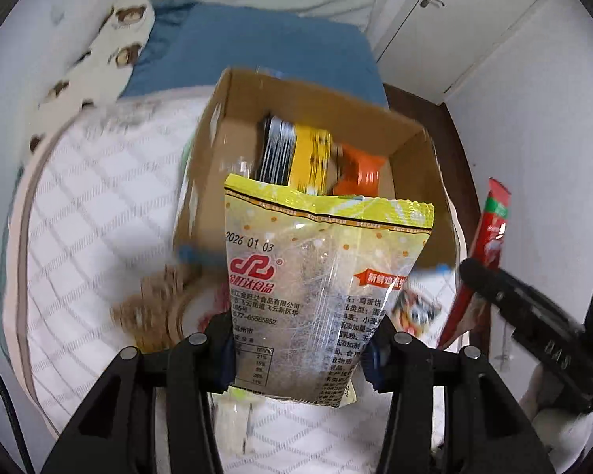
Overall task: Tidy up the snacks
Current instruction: 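Lower both packets into the box and open both grippers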
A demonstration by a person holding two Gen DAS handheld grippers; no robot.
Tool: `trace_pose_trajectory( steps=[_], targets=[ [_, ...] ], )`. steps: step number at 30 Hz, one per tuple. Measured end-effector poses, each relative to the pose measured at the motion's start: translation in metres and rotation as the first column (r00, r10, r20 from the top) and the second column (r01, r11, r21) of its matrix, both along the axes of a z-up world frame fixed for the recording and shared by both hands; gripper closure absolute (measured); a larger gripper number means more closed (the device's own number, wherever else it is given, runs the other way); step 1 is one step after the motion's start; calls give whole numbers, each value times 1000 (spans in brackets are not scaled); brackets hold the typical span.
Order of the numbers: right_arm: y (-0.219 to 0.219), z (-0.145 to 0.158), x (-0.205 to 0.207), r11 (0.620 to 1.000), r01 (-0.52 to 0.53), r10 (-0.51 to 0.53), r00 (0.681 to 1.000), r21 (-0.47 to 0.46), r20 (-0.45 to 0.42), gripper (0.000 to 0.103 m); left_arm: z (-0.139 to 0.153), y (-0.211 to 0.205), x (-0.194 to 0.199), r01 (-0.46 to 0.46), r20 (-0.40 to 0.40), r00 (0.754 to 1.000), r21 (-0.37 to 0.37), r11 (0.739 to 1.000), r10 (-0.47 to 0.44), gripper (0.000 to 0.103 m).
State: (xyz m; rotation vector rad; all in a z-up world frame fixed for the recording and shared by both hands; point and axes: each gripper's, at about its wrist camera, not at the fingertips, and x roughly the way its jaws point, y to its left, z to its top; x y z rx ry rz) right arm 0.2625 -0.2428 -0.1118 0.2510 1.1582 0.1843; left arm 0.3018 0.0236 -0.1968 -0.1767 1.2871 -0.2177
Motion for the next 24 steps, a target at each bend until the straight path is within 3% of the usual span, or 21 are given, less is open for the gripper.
trace_pose_trajectory(
  steps=[7, 12, 16, 24],
  targets=[
    [-23, -15, 73, 995, 59, -60, 998, -82, -8, 55, -24, -12, 82, -12, -13, 1000, 148, 989, 14, 57],
    [-38, -48, 123, 987, 75, -88, 993, -144, -83, 55, -58, -12, 130, -1, -51, 999, 258, 966, 15, 57],
    [-37, -87, 153, 980, 68, -95, 986, -189, -139, 55, -81, -16, 156, 21, -92, 996, 293, 956, 7, 57],
    [-40, -129, 182, 971, 78, -126, 970, -226, -207, 53, -113, -22, 191, 38, -163, 987, 302, 953, 13, 57]
  ],
)
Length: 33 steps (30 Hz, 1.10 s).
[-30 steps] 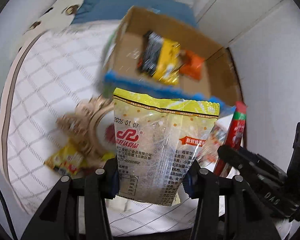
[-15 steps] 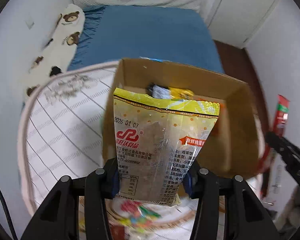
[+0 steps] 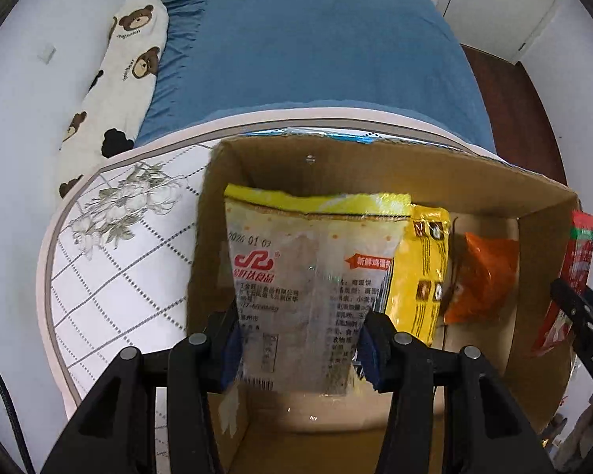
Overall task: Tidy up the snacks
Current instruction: 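Lower both packets into the box and open both grippers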
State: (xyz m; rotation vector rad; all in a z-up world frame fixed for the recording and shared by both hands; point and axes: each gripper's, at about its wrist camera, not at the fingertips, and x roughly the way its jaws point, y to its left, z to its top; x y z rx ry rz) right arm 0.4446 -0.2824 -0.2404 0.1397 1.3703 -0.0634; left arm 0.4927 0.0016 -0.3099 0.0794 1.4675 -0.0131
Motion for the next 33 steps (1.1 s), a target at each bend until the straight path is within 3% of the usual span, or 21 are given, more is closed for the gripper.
trace_pose_trajectory(
  steps=[1, 3, 4, 6, 8, 18, 33],
  targets=[
    [-2, -6, 3, 1000, 7, -7, 1000, 8, -20, 50, -4, -1, 2, 5, -17, 1000, -9, 1000, -6, 57],
    [-3, -12, 7, 1000, 19, -18, 999, 4, -36, 25, -14, -1, 7, 3, -50, 999, -33, 999, -5, 51],
    [-3, -14, 8, 1000, 16, -16, 999, 15, -33, 23, -17, 1, 9, -5, -45, 999, -43, 999, 3, 50],
    [-2, -15, 8, 1000, 19, -18, 999, 14, -35, 15, -18, 3, 10, -22, -32, 999, -55, 998, 20, 34],
    [-1, -16, 7, 999, 17, -16, 999, 28, -32, 11, -16, 5, 9, -36, -23, 999, -77, 996, 34, 28],
    [8, -11, -7, 999, 10, -9, 1000, 30, -16, 10, 6, 5, -13, -26, 42, 999, -105, 994, 31, 27],
    [29, 22, -92, 1000, -30, 29, 993, 6, 113, 10, 58, 2, -110, 18, 231, 973, -120, 993, 10, 27]
  ],
)
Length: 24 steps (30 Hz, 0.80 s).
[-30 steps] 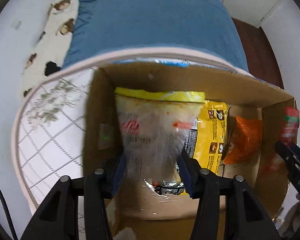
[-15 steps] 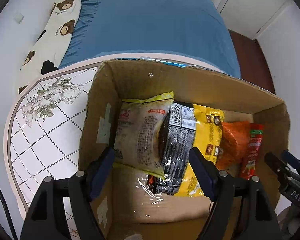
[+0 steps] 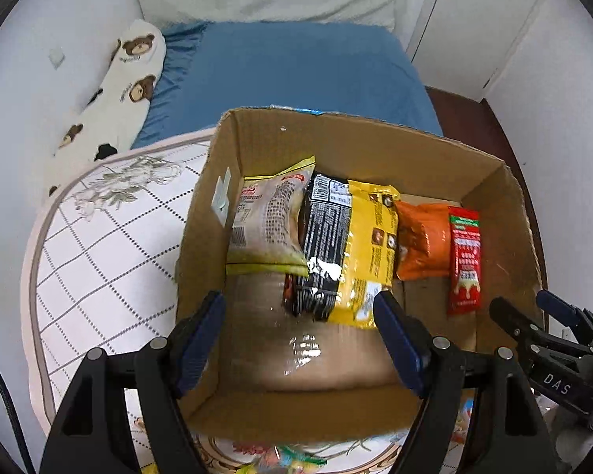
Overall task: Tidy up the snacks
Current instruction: 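Lower both packets into the box and open both grippers, then grasp the white wrapped bar with the left gripper while the right grasps the white packet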
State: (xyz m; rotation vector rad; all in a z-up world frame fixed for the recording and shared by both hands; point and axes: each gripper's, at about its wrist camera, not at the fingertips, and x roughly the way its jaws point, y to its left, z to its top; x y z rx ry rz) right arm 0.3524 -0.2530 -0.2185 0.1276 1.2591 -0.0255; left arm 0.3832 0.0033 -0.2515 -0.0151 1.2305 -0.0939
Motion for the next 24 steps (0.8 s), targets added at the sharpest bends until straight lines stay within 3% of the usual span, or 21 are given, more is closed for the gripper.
trace_pose_trajectory(
  steps=[10, 16, 21, 24],
  targets=[
    [3, 69, -65, 1000, 14, -10, 983, -18, 185, 10, 48, 3, -68, 10, 157, 987, 10, 1000, -11, 27],
    [8, 102, -103, 1000, 7, -5, 969, -9, 249, 10, 74, 4, -106, 17, 206, 978, -9, 1000, -15, 27],
    [9, 110, -135, 999, 7, -15, 970, 33, 242, 10, 84, 2, -142, 25, 223, 975, -12, 1000, -22, 27],
    [10, 95, -156, 997, 10, -24, 982, 75, 188, 10, 76, 3, -158, 23, 195, 981, -7, 1000, -21, 27]
  ],
)
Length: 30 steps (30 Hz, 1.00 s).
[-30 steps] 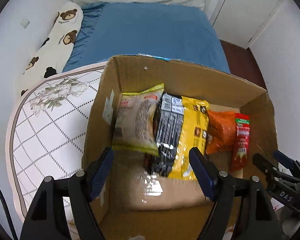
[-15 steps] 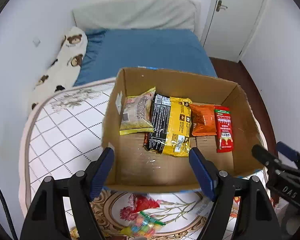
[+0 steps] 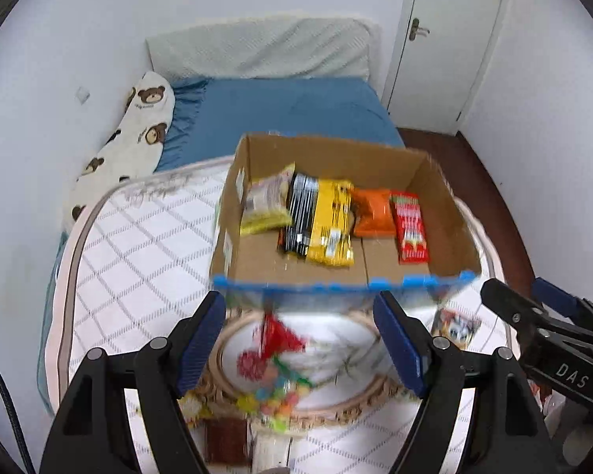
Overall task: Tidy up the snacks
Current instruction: 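Grasp the white wrapped bar with the left gripper while the right grasps the white packet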
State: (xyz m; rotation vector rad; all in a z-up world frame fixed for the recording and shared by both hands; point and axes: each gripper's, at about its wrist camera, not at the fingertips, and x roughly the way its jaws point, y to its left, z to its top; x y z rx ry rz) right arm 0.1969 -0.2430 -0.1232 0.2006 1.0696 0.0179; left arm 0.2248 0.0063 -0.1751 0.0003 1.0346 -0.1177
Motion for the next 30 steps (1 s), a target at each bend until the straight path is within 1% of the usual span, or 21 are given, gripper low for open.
trace_pose_trajectory(
  steps=[1, 4, 5, 7, 8, 9, 10, 11, 13, 16, 17, 18, 19, 20, 22, 23, 25, 26, 28, 29, 30],
  targets=[
    [-1, -6, -5, 1000, 1, -1, 1000, 10, -16, 10, -7, 1, -7, -1, -22, 1000, 5, 1000, 1, 27],
    [-7, -43, -21, 998, 22, -16, 993, 53, -116, 10, -36, 5, -23, -11, -104, 994, 46, 999, 16, 27],
    [-10, -55, -24, 997, 30, -19, 989, 70, -144, 10, -49, 7, -28, -14, -138, 990, 56, 998, 21, 27],
    [-14, -80, -28, 993, 44, -21, 978, 110, -206, 10, -80, 14, -39, -18, -232, 972, 76, 997, 36, 27],
    [-16, -95, -29, 990, 52, -20, 971, 131, -239, 10, -94, 17, -44, -13, -281, 959, 80, 997, 35, 27],
    [-17, -105, -30, 988, 58, -19, 965, 142, -261, 10, -114, 20, -50, -2, -346, 938, 86, 996, 32, 27],
    [-19, -119, -29, 986, 68, -22, 956, 150, -292, 10, -127, 21, -56, 7, -382, 924, 95, 995, 30, 27],
    [-19, -127, -28, 985, 73, -22, 952, 155, -306, 10, -141, 20, -62, 21, -417, 908, 103, 994, 24, 27],
    [-20, -141, -27, 982, 86, -27, 945, 166, -327, 10, -168, 19, -74, 49, -491, 871, 108, 993, 10, 27],
    [-19, -159, -19, 977, 101, -30, 936, 188, -351, 10, -200, 13, -81, 93, -570, 821, 133, 987, -1, 27],
    [-17, -166, -14, 977, 104, -30, 932, 187, -361, 10, -208, 11, -82, 102, -595, 804, 127, 987, -7, 27],
    [-16, -169, -9, 977, 105, -30, 930, 185, -367, 11, -215, 9, -82, 105, -614, 789, 115, 988, -12, 27],
    [-15, -177, -3, 978, 107, -33, 925, 177, -378, 11, -222, 6, -81, 107, -626, 780, 124, 986, -6, 27],
    [-11, -181, 4, 980, 105, -32, 922, 167, -387, 11, -226, 4, -80, 108, -628, 779, 131, 985, -2, 28],
    [-8, -193, 15, 985, 105, -40, 911, 137, -411, 11, -234, 1, -77, 92, -630, 776, 119, 989, 4, 45],
    [-6, -203, 21, 987, 111, -51, 901, 114, -432, 11, -237, 0, -75, 71, -639, 769, 118, 990, 21, 50],
    [-5, -217, 27, 987, 120, -55, 884, 111, -463, 19, -239, -2, -73, 44, -636, 771, 107, 993, 34, 50],
    [-4, -227, 30, 983, 128, -49, 874, 131, -484, 31, -238, -3, -69, 30, -634, 772, 104, 994, 43, 51],
    [-2, -231, 31, 986, 115, -43, 875, 121, -482, 33, -235, -5, -64, 15, -632, 774, 95, 995, 49, 51],
    [5, -228, 31, 993, 66, -12, 883, 99, -468, 38, -234, -6, -62, 11, -629, 776, 92, 996, 49, 51],
    [10, -227, 31, 996, 33, 11, 886, 86, -463, 40, -233, -5, -61, 6, -627, 778, 90, 996, 52, 51]
  ],
)
